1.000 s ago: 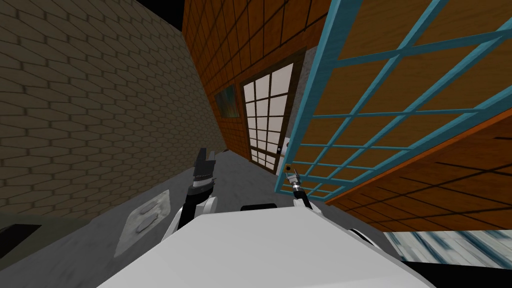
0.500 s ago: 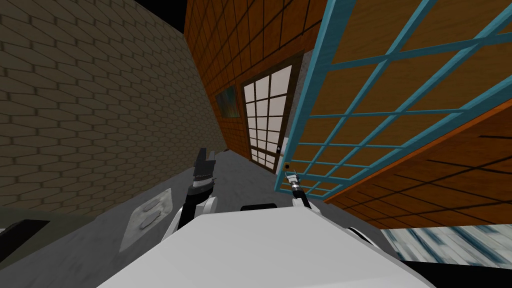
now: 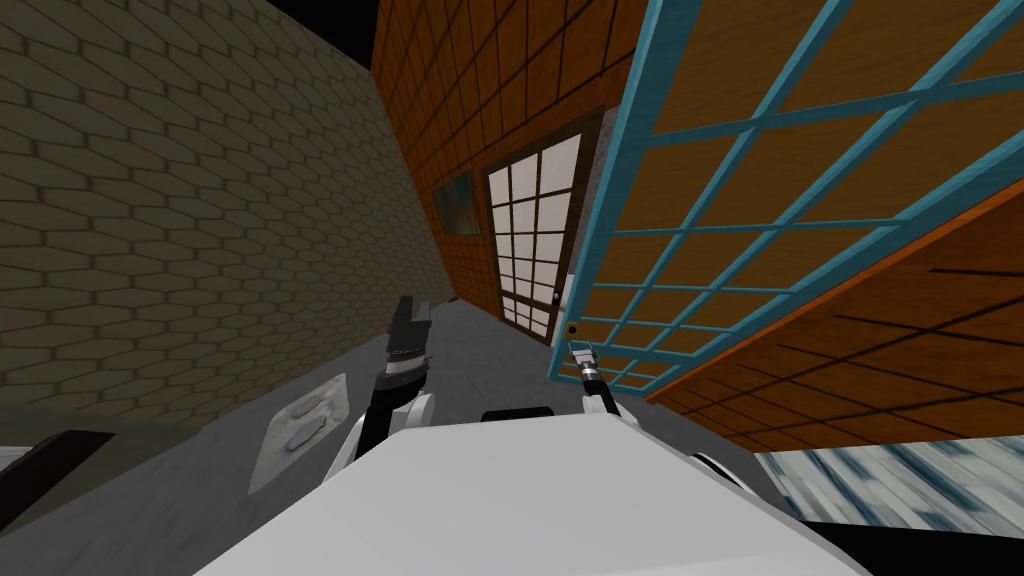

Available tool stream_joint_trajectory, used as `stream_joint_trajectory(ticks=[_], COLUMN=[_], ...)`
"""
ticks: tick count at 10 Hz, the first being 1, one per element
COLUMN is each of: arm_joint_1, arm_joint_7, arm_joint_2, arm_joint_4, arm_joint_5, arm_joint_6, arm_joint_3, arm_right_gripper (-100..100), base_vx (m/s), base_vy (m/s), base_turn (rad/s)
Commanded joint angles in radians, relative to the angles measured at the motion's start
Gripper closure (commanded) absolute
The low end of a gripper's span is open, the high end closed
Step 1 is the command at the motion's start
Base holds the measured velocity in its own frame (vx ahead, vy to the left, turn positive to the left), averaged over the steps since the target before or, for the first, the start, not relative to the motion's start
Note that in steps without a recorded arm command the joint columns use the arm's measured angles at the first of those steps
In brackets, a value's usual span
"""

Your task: Pull the door open

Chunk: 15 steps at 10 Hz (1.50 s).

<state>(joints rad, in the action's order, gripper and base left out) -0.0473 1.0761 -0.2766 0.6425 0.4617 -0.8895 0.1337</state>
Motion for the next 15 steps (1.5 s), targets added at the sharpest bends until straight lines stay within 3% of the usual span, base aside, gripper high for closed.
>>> stream_joint_trajectory(ticks=[1, 15], arm_joint_1=[-0.001, -0.010], arm_joint_7=[0.038, 0.390], arm_joint_2=[0.000, 0.003], arm_joint_4=[0.000, 0.027], arm_joint_5=[0.010, 0.135], arm_joint_6=[0.001, 0.022], arm_joint_3=[0.007, 0.090], arm_right_gripper=[-100, -100], base_vx=[-0.049, -0.042], base_vy=[-0.003, -0.003], base_turn=[0.003, 0.004])
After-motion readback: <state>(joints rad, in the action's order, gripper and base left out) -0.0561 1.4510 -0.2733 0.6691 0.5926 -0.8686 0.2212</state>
